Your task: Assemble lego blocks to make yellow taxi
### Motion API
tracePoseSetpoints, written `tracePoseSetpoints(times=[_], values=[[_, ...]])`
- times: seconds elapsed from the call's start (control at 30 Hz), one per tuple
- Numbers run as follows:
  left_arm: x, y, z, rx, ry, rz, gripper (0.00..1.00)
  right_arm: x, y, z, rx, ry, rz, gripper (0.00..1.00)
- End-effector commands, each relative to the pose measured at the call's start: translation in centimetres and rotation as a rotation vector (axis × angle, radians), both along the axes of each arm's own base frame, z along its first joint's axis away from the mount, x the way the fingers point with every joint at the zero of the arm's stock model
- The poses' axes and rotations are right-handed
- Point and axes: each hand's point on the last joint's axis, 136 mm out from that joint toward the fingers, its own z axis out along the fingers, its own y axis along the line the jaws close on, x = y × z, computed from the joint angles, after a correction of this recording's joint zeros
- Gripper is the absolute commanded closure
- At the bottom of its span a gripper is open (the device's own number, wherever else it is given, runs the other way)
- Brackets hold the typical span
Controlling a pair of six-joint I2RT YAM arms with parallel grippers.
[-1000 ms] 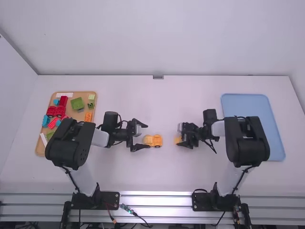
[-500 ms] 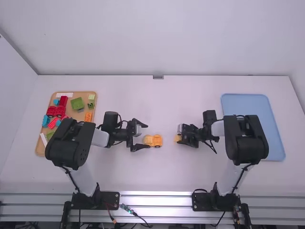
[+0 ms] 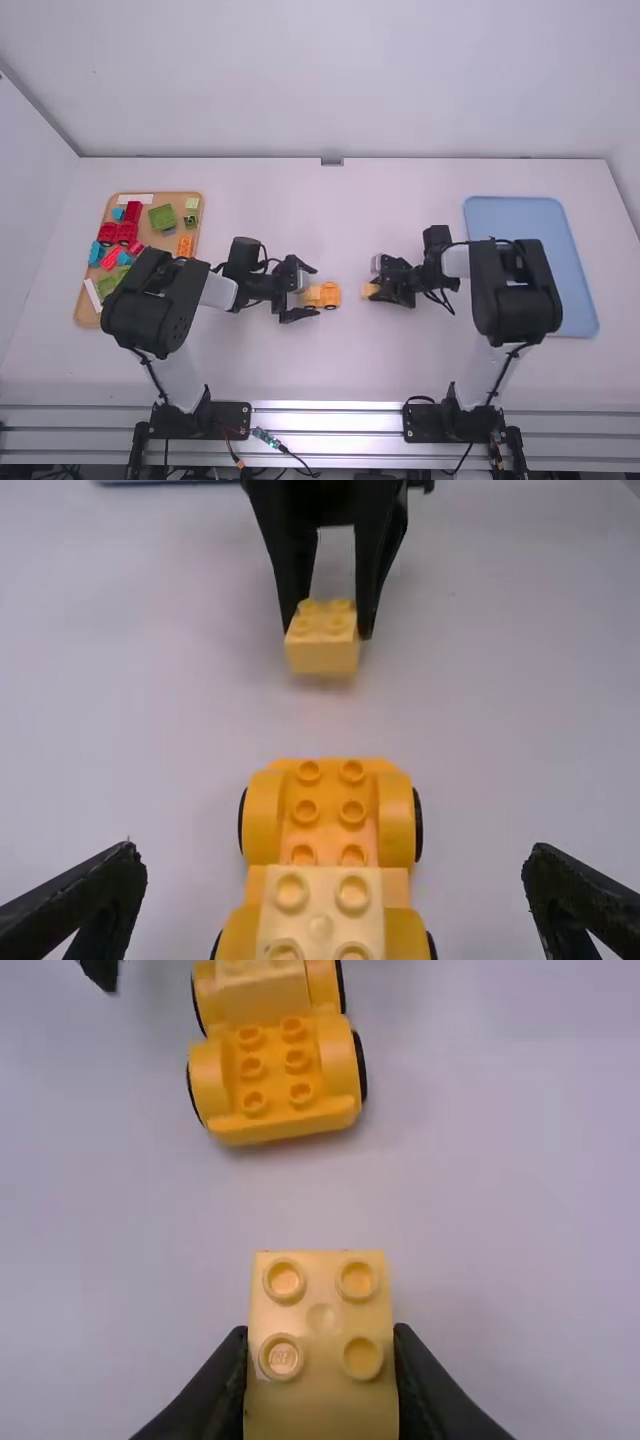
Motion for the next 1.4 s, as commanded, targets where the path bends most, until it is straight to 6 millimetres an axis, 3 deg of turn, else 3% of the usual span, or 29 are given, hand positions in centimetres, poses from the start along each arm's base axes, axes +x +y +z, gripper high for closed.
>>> tracePoseSetpoints(times=[0.0, 0.4, 0.47, 0.57, 0.63, 0.8, 1.03, 1.37], values=[[0.9, 0.2, -0.4, 0.024, -0.021, 0.015, 0.01, 0.7, 1.2, 1.6, 0.032, -0.022, 0.031, 0.84], [1.9, -0.9, -3.0, -0.027, 0.056, -0.049, 0.04, -0.2, 5.4, 4.1, 0.094, -0.015, 0.154, 0.92], [1.7, -1.3, -3.1, -0.041, 0.066, -0.066, 0.11, -0.3, 5.9, 4.4, 0.120, -0.018, 0.162, 0.93], [1.9, -1.1, -3.3, -0.031, 0.059, -0.056, 0.35, -0.6, 6.5, 4.6, 0.133, -0.011, 0.174, 0.94], [2.1, -1.0, -3.5, -0.017, 0.057, -0.046, 0.38, -0.6, 6.7, 4.7, 0.134, -0.007, 0.170, 0.97], [2.2, -1.0, -3.8, 0.005, 0.045, -0.041, 0.39, 0.2, 7.8, 4.6, 0.121, 0.014, 0.129, 1.00], [2.6, -0.8, -4.2, 0.033, 0.019, -0.032, 0.43, 0.9, 9.3, 2.4, 0.046, -0.011, 0.040, 1.00], [3.8, -0.5, -4.5, 0.066, 0.047, 0.029, 0.45, -0.1, 9.0, 1.1, 0.023, 0.019, 0.007, 1.00]])
